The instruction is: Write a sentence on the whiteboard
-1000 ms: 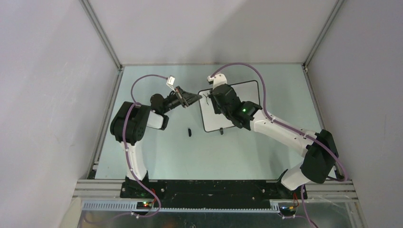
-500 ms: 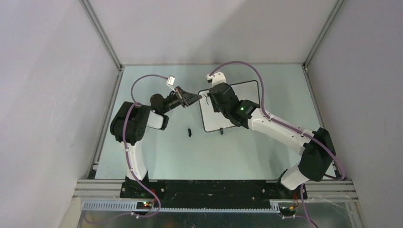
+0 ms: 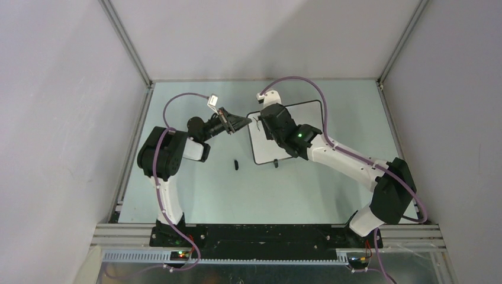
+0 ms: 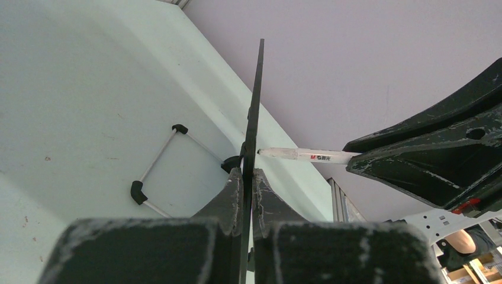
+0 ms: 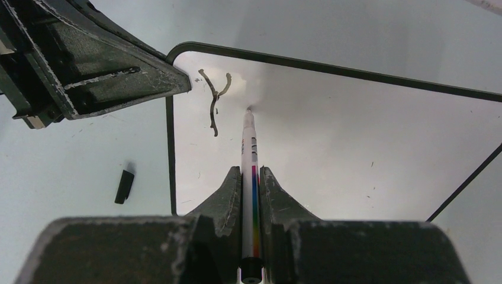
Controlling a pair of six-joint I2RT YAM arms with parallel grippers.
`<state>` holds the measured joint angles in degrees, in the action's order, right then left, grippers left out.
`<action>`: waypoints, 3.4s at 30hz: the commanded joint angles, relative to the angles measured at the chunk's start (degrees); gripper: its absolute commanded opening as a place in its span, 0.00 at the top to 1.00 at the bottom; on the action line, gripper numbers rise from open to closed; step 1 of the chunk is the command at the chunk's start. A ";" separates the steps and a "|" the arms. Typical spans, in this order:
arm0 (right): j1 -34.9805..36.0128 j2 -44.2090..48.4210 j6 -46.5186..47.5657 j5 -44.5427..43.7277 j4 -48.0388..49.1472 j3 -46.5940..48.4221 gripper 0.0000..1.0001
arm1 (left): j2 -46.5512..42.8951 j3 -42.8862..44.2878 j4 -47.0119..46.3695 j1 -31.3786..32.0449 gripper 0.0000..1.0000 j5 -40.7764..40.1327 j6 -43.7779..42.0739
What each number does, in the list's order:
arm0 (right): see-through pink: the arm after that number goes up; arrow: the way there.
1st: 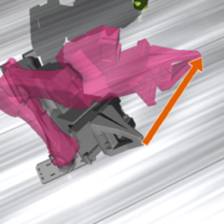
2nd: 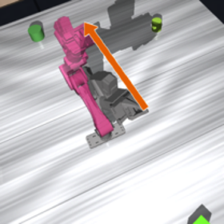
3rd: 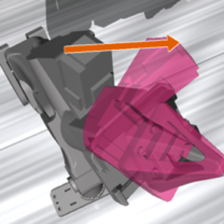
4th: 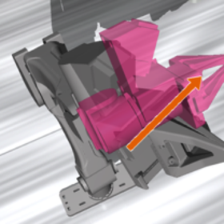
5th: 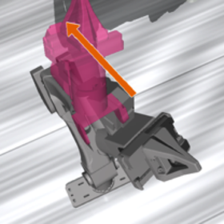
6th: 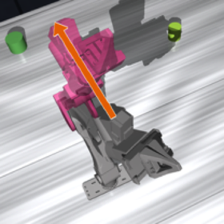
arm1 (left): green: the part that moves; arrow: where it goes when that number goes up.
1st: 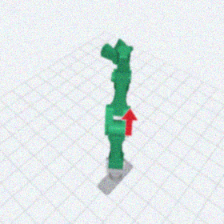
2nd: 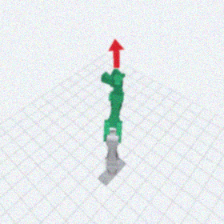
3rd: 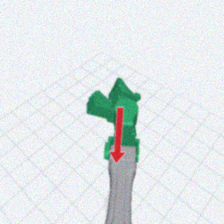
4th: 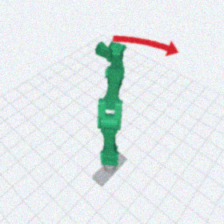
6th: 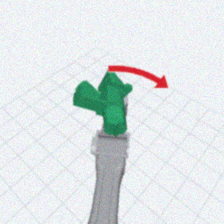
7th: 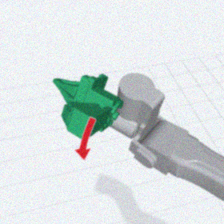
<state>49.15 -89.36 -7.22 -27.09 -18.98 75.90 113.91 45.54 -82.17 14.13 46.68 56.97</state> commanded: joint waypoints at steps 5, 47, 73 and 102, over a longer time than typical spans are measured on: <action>-0.16 -1.11 0.85 -2.08 1.26 2.68 1.00 | -0.70 1.56 -2.26 0.38 1.00 0.97 0.42; 0.65 -1.86 1.16 0.14 -4.40 2.64 1.00 | -1.59 1.05 -2.03 0.43 1.00 1.06 0.07; -0.41 -4.11 1.53 -1.12 -3.93 6.72 1.00 | -1.58 1.04 -2.12 0.44 1.00 1.05 -0.02; -3.07 3.49 -0.11 3.64 0.37 -0.64 1.00 | -2.38 0.69 -1.49 0.37 1.00 1.14 -0.54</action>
<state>46.04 -86.46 -6.92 -24.95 -21.02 75.26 113.89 45.54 -82.04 14.09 46.72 56.93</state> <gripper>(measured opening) 0.134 0.034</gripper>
